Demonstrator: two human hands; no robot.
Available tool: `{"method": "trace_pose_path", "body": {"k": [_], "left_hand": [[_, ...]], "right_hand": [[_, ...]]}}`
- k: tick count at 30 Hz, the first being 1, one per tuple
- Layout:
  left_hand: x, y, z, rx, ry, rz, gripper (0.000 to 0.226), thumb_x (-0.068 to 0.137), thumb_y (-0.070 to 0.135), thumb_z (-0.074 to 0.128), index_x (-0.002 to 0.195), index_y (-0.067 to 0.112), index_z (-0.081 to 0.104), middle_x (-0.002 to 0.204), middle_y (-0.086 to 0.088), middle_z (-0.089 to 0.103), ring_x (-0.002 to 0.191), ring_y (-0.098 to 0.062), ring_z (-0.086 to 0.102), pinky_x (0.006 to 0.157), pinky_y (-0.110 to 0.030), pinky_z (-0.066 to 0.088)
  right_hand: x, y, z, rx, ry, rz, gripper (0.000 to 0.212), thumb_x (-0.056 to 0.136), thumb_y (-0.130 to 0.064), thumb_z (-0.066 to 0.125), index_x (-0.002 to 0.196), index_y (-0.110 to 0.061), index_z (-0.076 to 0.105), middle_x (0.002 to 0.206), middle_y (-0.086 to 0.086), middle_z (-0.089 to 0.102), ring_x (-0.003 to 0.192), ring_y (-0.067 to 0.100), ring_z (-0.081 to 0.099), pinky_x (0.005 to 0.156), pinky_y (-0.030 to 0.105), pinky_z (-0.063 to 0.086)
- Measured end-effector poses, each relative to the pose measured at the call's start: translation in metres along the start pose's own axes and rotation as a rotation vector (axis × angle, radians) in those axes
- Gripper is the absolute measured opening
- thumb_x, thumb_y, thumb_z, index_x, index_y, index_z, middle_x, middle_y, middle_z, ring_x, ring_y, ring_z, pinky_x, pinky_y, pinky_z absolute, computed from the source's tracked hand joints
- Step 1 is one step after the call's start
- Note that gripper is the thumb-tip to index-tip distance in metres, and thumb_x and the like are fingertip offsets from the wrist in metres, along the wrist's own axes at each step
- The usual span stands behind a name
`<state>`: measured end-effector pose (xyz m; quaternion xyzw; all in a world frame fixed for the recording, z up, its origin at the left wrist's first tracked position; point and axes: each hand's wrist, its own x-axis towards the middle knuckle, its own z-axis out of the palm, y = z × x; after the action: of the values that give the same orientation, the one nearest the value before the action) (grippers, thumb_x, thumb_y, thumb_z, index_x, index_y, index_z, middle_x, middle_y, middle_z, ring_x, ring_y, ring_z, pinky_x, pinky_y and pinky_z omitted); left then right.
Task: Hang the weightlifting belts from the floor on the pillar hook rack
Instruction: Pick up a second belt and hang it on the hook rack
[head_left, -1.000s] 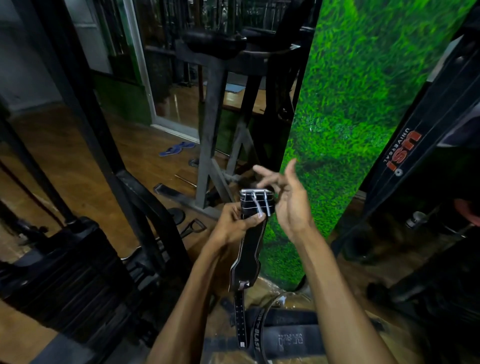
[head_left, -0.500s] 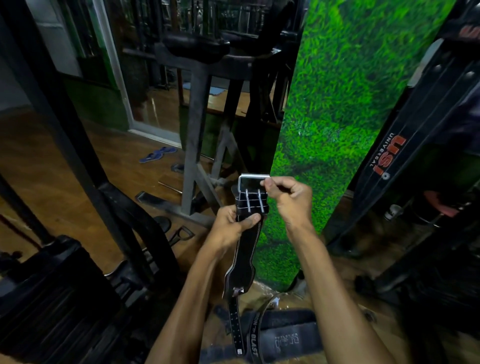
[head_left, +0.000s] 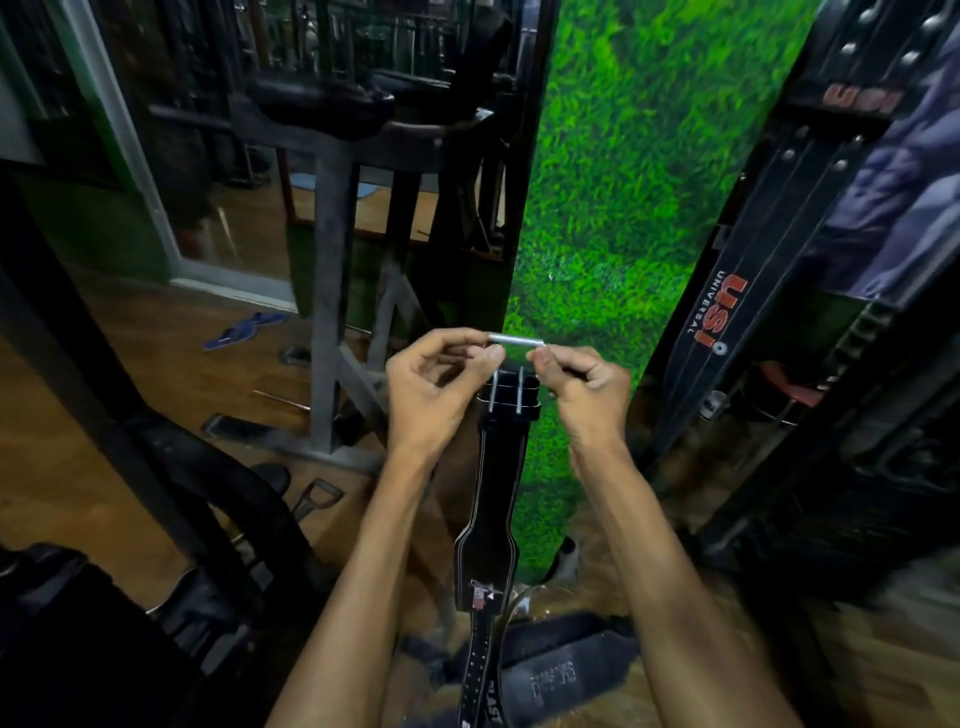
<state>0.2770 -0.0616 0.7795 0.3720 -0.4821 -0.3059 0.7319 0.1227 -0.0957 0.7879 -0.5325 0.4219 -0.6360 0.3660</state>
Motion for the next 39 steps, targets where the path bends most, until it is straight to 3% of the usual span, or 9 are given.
{"method": "trace_pose_path", "body": {"k": [4,8,11,16,19,24,30,34,39], "left_hand": [[0.024,-0.008,0.029,0.017,-0.031,-0.015,0.019,0.081,0.001,0.081,0.093,0.014,0.075,0.082,-0.002,0.073,0.074,-0.011,0.065,0.072,-0.018,0.054],[0.050,-0.016,0.054,0.075,-0.043,-0.005,0.023,0.083,0.013,0.079,0.099,0.029,0.074,0.088,-0.002,0.071,0.076,-0.012,0.063,0.071,-0.024,0.052],[0.070,-0.012,0.079,0.126,-0.141,0.023,0.019,0.089,0.005,0.074,0.089,0.023,0.076,0.083,-0.001,0.075,0.073,0.000,0.067,0.072,-0.018,0.052],[0.107,0.019,0.127,0.194,-0.209,0.158,0.015,0.091,0.004,0.071,0.084,0.018,0.073,0.073,0.008,0.069,0.063,0.008,0.057,0.062,-0.010,0.042],[0.133,0.044,0.158,0.179,-0.212,0.265,0.017,0.089,0.014,0.070,0.081,0.029,0.071,0.073,0.008,0.068,0.068,0.000,0.058,0.066,-0.018,0.044],[0.186,0.084,0.211,0.178,-0.188,0.387,0.011,0.088,0.023,0.067,0.078,0.027,0.069,0.074,-0.004,0.069,0.071,-0.010,0.058,0.068,-0.034,0.049],[0.243,0.128,0.265,0.184,-0.176,0.502,0.011,0.089,0.026,0.067,0.078,0.025,0.070,0.076,-0.010,0.071,0.072,-0.018,0.062,0.075,-0.055,0.059],[0.278,0.150,0.305,0.248,-0.131,0.509,0.014,0.093,0.018,0.069,0.080,0.023,0.071,0.070,0.004,0.068,0.066,-0.010,0.061,0.065,-0.032,0.052],[0.308,0.166,0.357,0.426,-0.069,0.527,0.011,0.096,0.021,0.066,0.087,0.017,0.068,0.073,0.011,0.063,0.066,-0.004,0.057,0.060,-0.022,0.042]], "right_hand": [[0.018,-0.007,-0.016,0.010,0.045,-0.017,0.006,0.084,-0.005,0.080,0.090,-0.008,0.080,0.085,0.009,0.067,0.073,0.005,0.063,0.070,0.019,0.049],[0.043,-0.015,-0.035,-0.011,0.069,-0.061,0.009,0.085,-0.007,0.080,0.093,-0.002,0.081,0.083,0.009,0.066,0.078,0.012,0.061,0.074,0.026,0.049],[0.068,-0.023,-0.051,0.004,0.093,-0.065,0.007,0.084,-0.010,0.081,0.091,-0.008,0.082,0.080,0.003,0.065,0.078,0.012,0.060,0.074,0.030,0.049],[0.114,-0.058,-0.078,0.051,0.091,-0.163,0.013,0.082,-0.012,0.083,0.093,-0.005,0.082,0.084,0.007,0.067,0.067,0.009,0.059,0.062,0.022,0.048],[0.152,-0.089,-0.094,0.030,0.071,-0.292,0.014,0.082,-0.012,0.083,0.092,-0.003,0.082,0.084,0.012,0.067,0.061,0.010,0.059,0.059,0.023,0.048],[0.213,-0.149,-0.113,-0.005,0.072,-0.493,0.014,0.081,-0.007,0.084,0.092,-0.001,0.080,0.079,0.011,0.063,0.055,0.003,0.059,0.051,0.018,0.049],[0.279,-0.207,-0.131,-0.126,0.152,-0.691,0.009,0.081,-0.022,0.086,0.088,-0.018,0.083,0.080,0.004,0.071,0.073,0.021,0.070,0.067,0.033,0.057],[0.315,-0.241,-0.142,-0.165,0.202,-0.739,0.011,0.081,-0.019,0.086,0.088,-0.012,0.083,0.077,-0.007,0.071,0.065,0.005,0.069,0.062,0.022,0.056],[0.364,-0.269,-0.156,-0.383,0.313,-0.789,0.014,0.079,-0.024,0.087,0.090,-0.017,0.083,0.074,-0.007,0.067,0.056,-0.007,0.060,0.056,0.001,0.040]]}}
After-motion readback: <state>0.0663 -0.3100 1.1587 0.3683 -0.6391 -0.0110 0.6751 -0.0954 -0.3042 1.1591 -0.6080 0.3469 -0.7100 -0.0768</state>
